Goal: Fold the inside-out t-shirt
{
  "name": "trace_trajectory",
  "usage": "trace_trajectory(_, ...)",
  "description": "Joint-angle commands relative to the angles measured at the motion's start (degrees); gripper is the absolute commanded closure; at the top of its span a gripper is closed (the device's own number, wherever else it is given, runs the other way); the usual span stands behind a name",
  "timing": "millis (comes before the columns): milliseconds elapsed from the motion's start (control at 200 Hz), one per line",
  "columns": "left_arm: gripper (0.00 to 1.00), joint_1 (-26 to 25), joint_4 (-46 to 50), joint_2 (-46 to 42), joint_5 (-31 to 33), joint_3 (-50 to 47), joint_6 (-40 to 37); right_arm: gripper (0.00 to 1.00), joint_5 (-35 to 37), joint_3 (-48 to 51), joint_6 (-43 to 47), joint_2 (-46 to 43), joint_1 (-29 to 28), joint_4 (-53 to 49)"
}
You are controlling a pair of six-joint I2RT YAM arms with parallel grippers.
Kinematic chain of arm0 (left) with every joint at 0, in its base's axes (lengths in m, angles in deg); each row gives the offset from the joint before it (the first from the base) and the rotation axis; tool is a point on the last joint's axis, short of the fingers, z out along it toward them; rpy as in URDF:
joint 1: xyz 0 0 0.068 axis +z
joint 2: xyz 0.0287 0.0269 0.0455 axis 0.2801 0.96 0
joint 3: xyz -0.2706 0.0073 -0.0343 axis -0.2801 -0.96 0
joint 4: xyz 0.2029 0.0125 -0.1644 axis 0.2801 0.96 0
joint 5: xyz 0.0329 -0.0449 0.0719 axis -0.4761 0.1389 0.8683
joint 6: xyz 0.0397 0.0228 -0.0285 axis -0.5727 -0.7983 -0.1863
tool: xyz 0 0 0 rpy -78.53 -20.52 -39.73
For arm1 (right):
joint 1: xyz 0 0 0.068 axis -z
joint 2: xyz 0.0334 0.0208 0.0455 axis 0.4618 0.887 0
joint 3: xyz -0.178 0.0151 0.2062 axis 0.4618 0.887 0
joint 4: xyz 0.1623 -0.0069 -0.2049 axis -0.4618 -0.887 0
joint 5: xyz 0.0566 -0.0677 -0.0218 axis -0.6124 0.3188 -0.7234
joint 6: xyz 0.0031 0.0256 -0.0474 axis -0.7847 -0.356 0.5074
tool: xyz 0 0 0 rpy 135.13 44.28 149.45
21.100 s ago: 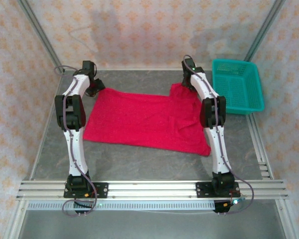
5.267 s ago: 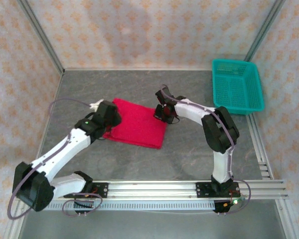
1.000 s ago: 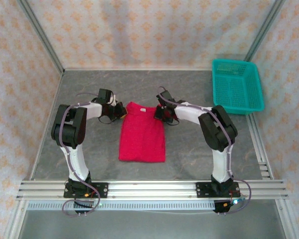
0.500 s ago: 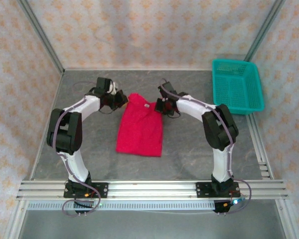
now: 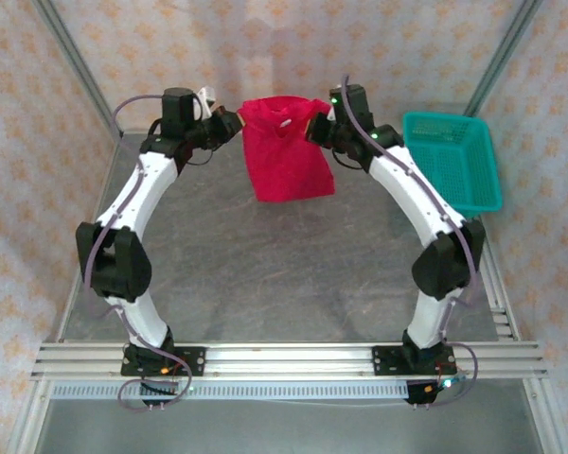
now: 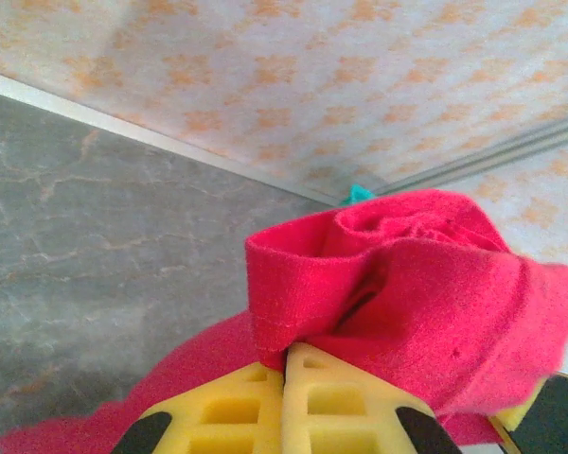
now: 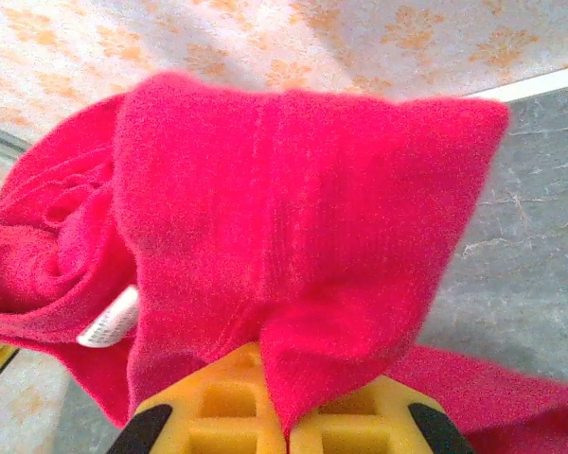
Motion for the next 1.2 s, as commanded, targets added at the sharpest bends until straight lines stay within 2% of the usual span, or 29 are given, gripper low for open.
trace_trajectory(0,1.00,-2.0,-7.4,-7.8,-2.5,-10.2,0.7,1.00,-3.3,12.7,-0.2,-6.6,-1.9,3.5)
trace_trajectory(120,1.00,-6.7,-13.2,-15.0,-0.9,-26.5,-0.9,1.00,-3.8,33.1,-3.1,-14.4,-5.3,12.2)
trace_trajectory(265,1.00,-13.6,-18.5,-23.0,4.3,-46.3,-1.8,1.00,-3.3,57.1,-10.3,-22.6,-11.5,23.6)
trace_trajectory(355,1.00,-15.6,-22.0,-28.7,7.3,-56.5,0.8,1.00,-0.3,66.2,-14.3,-28.3,-15.5,27.1)
trace_trajectory(465,1.00,-16.0,-20.2,-36.9,11.7,-63.4,1.9,1.00,2.6,72.3,-17.5,-34.1,-16.8,27.5)
trace_trajectory(530,1.00,-16.0,-17.1,-41.3,14.5,-65.1,1.6,1.00,4.2,73.4,-17.3,-37.8,-16.8,26.5)
trace_trajectory(656,1.00,-16.0,-13.2,-45.2,18.0,-66.1,1.1,1.00,6.0,70.5,-14.5,-37.8,-16.8,22.5)
trace_trajectory(906,1.00,-16.0,-12.5,-42.1,18.2,-63.3,1.7,1.00,6.6,64.4,-12.0,-32.7,-16.7,20.6)
trace_trajectory(1191,1.00,-16.0,-11.1,-41.2,17.8,-59.2,3.0,1.00,9.1,60.2,-11.9,-30.7,-16.1,18.5)
